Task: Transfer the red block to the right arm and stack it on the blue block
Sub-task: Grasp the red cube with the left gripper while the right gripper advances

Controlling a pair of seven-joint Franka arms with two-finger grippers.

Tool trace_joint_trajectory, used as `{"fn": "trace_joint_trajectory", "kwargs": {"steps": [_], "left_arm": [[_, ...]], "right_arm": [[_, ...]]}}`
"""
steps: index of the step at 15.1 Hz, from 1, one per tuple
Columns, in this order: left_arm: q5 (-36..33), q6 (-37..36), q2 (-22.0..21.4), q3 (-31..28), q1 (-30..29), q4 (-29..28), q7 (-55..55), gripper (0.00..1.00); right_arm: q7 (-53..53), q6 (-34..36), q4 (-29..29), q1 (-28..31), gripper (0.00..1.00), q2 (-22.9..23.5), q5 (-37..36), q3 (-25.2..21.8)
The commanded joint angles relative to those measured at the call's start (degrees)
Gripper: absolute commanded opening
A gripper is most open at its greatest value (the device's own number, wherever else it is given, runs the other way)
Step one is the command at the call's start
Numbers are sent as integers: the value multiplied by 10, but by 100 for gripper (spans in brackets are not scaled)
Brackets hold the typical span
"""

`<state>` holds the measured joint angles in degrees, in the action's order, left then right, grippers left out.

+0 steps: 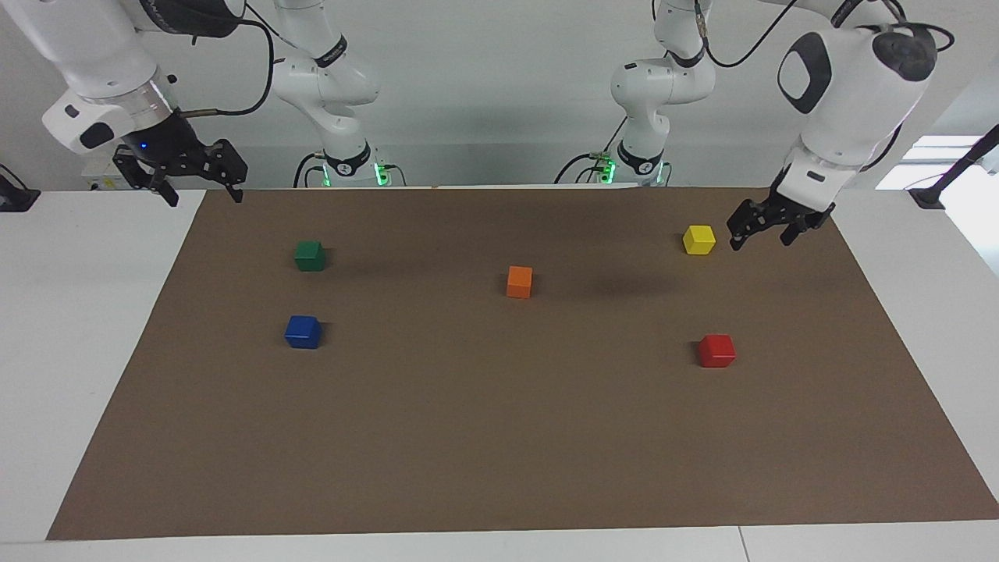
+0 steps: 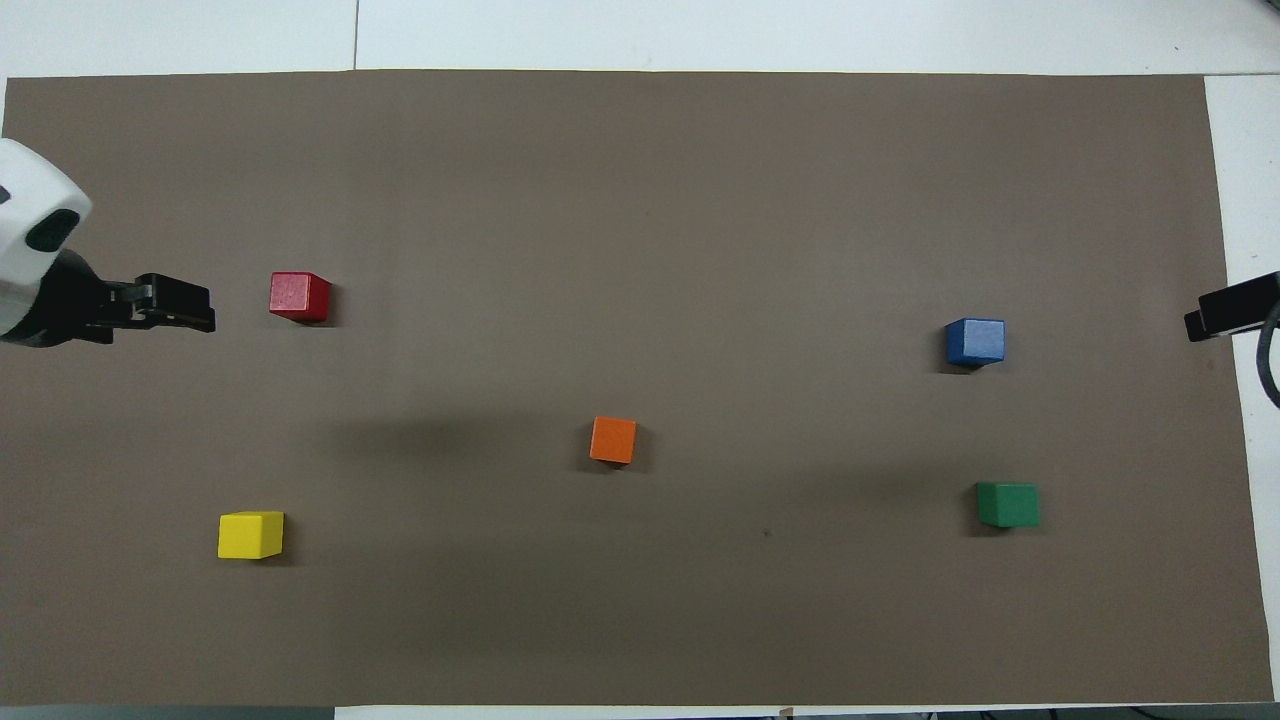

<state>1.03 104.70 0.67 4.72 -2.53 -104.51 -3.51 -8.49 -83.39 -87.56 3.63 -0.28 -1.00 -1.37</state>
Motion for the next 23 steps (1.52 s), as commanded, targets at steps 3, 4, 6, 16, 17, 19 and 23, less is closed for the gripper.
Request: {"fn": "trace_joint_trajectory", "kwargs": {"steps": [3, 4, 6, 16, 17, 19, 23], "left_arm": [[-8, 125, 111, -2, -2, -6, 24, 100], [-8, 152, 128, -2, -3, -5, 24, 100], [-9, 193, 165, -3, 2, 4, 23, 100], [-47, 263, 215, -3, 30, -21, 13, 46], [-47, 247, 214, -3, 30, -21, 11, 0], [-38, 233, 214, -1, 26, -18, 0, 0], [55, 103, 214, -2, 30, 61, -116, 0]], "right_arm": [[-19, -45, -121, 35, 100, -62, 73, 5], [-31, -66, -154, 35, 100, -74, 93, 5], [-42, -83, -186, 37, 100, -78, 156, 4], [-246, -80, -284, 107, 100, -26, 562, 4], [-247, -65, -291, 107, 100, -24, 606, 4], [-253, -46, -313, 103, 100, -25, 687, 5], [-314, 5, -381, 78, 100, -17, 809, 6]]}}
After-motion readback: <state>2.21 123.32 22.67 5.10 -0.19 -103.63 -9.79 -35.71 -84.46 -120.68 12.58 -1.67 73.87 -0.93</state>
